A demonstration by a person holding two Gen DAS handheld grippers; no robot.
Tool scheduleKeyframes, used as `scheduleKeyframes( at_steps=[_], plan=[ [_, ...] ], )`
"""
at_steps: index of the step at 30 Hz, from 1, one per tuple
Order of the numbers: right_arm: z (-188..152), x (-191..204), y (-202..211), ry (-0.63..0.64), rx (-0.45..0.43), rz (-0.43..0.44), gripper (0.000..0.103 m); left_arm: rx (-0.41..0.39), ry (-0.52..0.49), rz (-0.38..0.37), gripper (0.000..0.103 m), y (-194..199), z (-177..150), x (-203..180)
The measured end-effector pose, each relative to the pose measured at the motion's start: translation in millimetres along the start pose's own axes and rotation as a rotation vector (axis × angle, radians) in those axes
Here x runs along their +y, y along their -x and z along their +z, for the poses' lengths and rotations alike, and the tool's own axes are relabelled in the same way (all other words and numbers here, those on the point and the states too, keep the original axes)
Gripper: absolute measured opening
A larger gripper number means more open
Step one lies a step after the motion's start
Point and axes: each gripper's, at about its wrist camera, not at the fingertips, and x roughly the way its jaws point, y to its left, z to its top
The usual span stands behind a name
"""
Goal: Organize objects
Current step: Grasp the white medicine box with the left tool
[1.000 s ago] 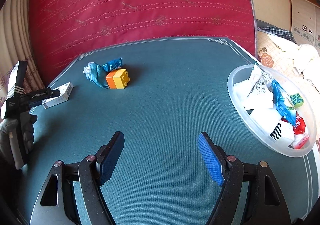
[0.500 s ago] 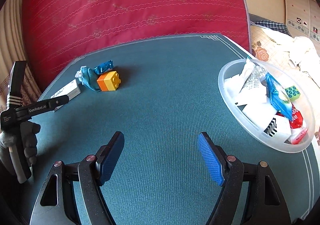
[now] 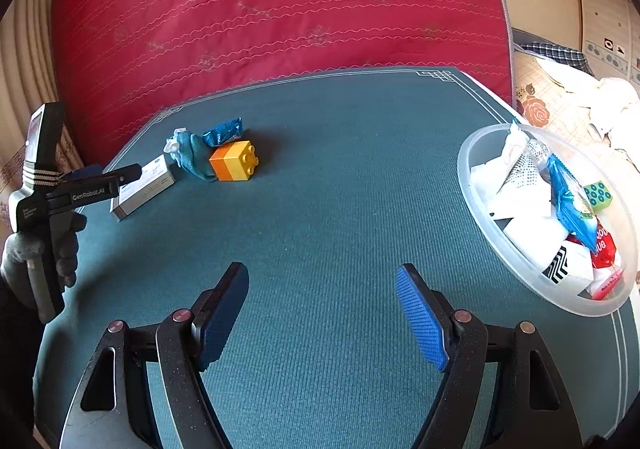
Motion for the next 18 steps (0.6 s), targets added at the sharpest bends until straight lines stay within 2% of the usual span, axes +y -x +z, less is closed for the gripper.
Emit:
scheduleKeyframes(
  at_steps=[2, 5, 9, 12, 15, 18],
  plan=[
    [2, 2, -2, 0.000, 0.012, 0.007, 0.077, 0.010, -0.008, -0.037, 0.102, -8, 0, 1],
    [4, 5, -5, 0.003, 0.028, 0.013, 0.077, 0.032, -0.016, -0.040, 0.102, -18, 0, 4],
    [6, 12, -11, 0.022, 0.045, 0.018, 0.077, 0.073, 0.000, -0.082, 0.102, -28, 1, 7],
    [10, 17, -21, 0.022, 0.070, 0.036, 0.077, 0.108, -0.012, -0.071, 0.102, -32, 0, 6],
    [14, 24, -30, 0.036, 0.079, 0.040, 0.077, 0.136, -0.009, -0.026, 0.102, -36, -1, 5],
    [21, 31, -41, 0.046, 0.087, 0.043, 0.077, 0.152, 0.014, -0.021, 0.092, -38, -2, 10]
  ],
)
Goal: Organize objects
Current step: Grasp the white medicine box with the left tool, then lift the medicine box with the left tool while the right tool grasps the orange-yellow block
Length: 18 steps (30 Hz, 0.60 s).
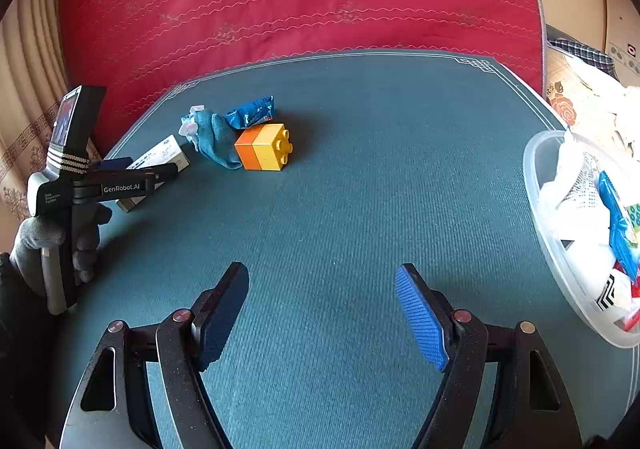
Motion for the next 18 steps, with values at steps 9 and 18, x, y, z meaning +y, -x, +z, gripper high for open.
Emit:
scheduleKeyframes(
  at_steps=[9, 18],
  plan=[
    [35, 12, -34, -0.032, 0.013, 0.035, 0.077, -0.047, 0.128, -0.038, 0.067, 16, -7, 20],
    [71, 32, -62, -0.024, -0.011, 0.022, 0.077, -0.094, 0.200, -0.046, 0.067, 25, -9, 30]
  ],
)
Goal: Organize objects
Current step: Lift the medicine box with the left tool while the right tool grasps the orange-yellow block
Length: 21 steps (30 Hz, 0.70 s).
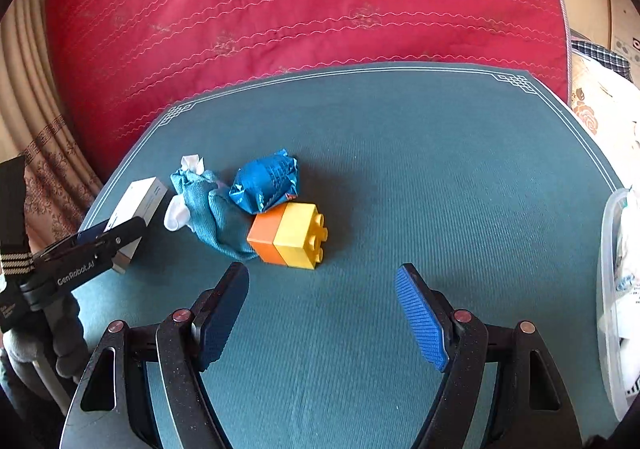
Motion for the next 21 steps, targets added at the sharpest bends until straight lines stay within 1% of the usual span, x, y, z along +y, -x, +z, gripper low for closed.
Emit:
scheduleKeyframes(
  at_steps=[5, 8, 10, 13, 15, 17, 21],
  plan=[
    [11, 14, -16, 0.037, 0.012, -0.006, 0.077, -0.006, -0.010, 0.019, 0.067, -2, 0, -4],
    [14, 21, -24, 0.055, 0.014, -0.026, 0.075, -0.010, -0.025, 0.023, 0.067, -2, -1, -7],
    [15, 23, -29, 0.063, 0.018, -0.040, 0.071, -0.012, -0.028, 0.023, 0.067, -2, -1, -7],
    [16, 25, -34, 0.075, 0.021, -0.061, 0.062, -0.010, -0.026, 0.019, 0.067, -3, -1, -6],
    [16, 23, -38, 0.073, 0.037, -0.063, 0.052, -0.010, -0.022, 0.017, 0.067, -2, -2, -6],
    [15, 20, -40, 0.071, 0.050, -0.071, 0.044, -0.009, -0.017, 0.014, 0.067, -2, -1, -5],
    [11, 17, -35, 0.073, 0.048, -0.073, 0.044, -0.007, -0.017, 0.015, 0.067, -3, 0, -5]
  ],
)
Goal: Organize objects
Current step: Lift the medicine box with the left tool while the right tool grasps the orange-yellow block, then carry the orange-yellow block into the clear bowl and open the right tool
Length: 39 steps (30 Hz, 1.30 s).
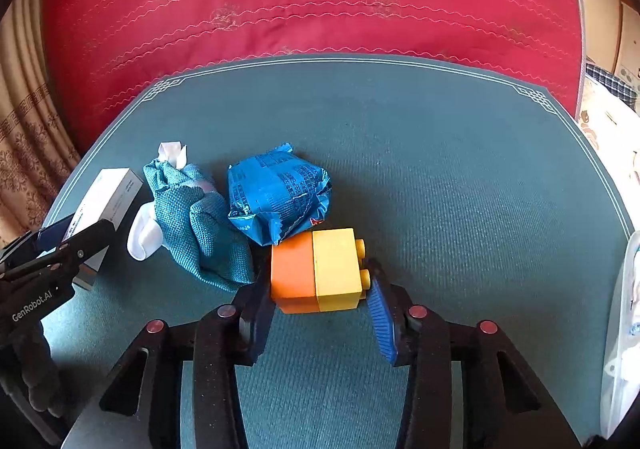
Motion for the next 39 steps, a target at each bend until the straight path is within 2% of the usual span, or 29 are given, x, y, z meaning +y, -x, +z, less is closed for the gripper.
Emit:
scheduleKeyframes(
  at_steps=[17, 21, 29, 39],
  plan=[
    [-26, -19, 39, -0.057, -0.035, -0.004, 0.044, -0.018, 0.008, -0.006, 0.067, 4, 0, -1],
    [-36, -24, 49, -0.076, -0.040, -0.003, 0.044, -0.018, 0.026, -0.053, 0.067, 9, 1, -3],
    [-51, -38, 76, -0.114, -0.073, -0.015, 0.044, -0.072, -0.006, -0.119, 0.067, 33, 5, -23],
    [-70, -65, 104, -0.162, -0.104, -0.064, 0.044, -0.088, -0.081, -0.189, 0.067, 51, -3, -58]
  ],
)
